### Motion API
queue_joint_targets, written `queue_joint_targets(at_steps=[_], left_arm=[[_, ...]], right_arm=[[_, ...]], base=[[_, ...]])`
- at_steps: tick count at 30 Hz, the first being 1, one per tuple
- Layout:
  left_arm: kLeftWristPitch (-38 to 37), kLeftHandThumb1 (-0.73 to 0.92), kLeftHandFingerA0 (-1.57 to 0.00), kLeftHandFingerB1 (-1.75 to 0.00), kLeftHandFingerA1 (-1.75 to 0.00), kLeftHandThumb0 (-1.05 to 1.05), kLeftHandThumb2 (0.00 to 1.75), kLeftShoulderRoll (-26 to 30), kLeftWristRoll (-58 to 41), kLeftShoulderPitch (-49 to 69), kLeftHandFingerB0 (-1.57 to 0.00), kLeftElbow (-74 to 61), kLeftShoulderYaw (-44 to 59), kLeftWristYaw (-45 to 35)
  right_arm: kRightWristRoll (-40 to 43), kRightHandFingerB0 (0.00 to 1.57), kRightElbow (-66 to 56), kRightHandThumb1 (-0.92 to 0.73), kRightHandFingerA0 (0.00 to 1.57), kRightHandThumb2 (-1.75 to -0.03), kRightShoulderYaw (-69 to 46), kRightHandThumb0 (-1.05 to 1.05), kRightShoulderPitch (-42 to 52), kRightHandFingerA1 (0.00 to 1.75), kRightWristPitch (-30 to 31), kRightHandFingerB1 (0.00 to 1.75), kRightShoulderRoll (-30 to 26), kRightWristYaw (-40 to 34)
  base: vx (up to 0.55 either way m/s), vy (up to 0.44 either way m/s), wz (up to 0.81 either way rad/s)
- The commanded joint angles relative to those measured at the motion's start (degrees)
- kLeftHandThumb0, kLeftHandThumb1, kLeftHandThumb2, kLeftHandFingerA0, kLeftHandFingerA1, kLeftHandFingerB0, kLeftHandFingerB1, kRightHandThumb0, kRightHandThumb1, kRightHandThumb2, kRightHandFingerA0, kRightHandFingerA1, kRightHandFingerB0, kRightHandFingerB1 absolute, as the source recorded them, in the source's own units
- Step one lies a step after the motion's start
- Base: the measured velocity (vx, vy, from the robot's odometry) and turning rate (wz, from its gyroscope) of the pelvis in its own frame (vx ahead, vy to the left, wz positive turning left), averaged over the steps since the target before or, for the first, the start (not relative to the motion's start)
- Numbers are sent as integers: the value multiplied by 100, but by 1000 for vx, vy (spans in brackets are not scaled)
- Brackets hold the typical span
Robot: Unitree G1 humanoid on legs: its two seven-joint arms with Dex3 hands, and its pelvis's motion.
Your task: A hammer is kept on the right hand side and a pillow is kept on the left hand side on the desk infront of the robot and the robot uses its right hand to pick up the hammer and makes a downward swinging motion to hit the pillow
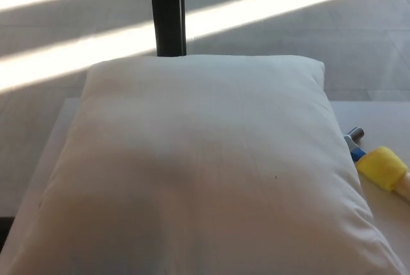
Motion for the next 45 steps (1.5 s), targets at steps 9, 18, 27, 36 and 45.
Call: queue_joint_targets(at_steps=[9, 18, 27, 36, 45], left_arm=[[140, 62, -66, -59, -69, -50, 59, 395, -1111, -112, -63, 514, 1242, -323], [99, 63, -71, -52, -61, -54, 59, 506, -1023, -295, -61, 517, 1090, -419], [24, 65, -63, -47, -55, -52, 59, 515, -944, -586, -52, 605, 858, -801], [-21, 67, -63, -47, -56, -53, 60, 560, -852, -645, -51, 601, 562, -906], [-191, 69, -64, -48, -56, -55, 61, 544, -800, -552, -51, 529, 291, -767]], right_arm=[[1725, 26, -311, -70, 24, -61, -2077, -44, 168, 40, 1303, 37, -119, -398], [2244, 12, -1163, -68, 19, -62, -2822, -53, -547, 35, 960, 28, -702, -218], [1937, 9, -3127, -58, 3, -95, -1986, -78, -1511, 31, 1027, 31, -1977, 324], [1117, 19, -4152, -74, 19, -62, -707, -66, -2119, 39, 1069, 29, -2729, 245], [276, 15, -3720, -70, 8, -62, 1194, -77, -2704, 39, 997, 28, -3361, 852]], base=[[0, 0, 0], [0, 0, 0], [0, 0, 0], [0, 0, 0], [0, 0, 0]])
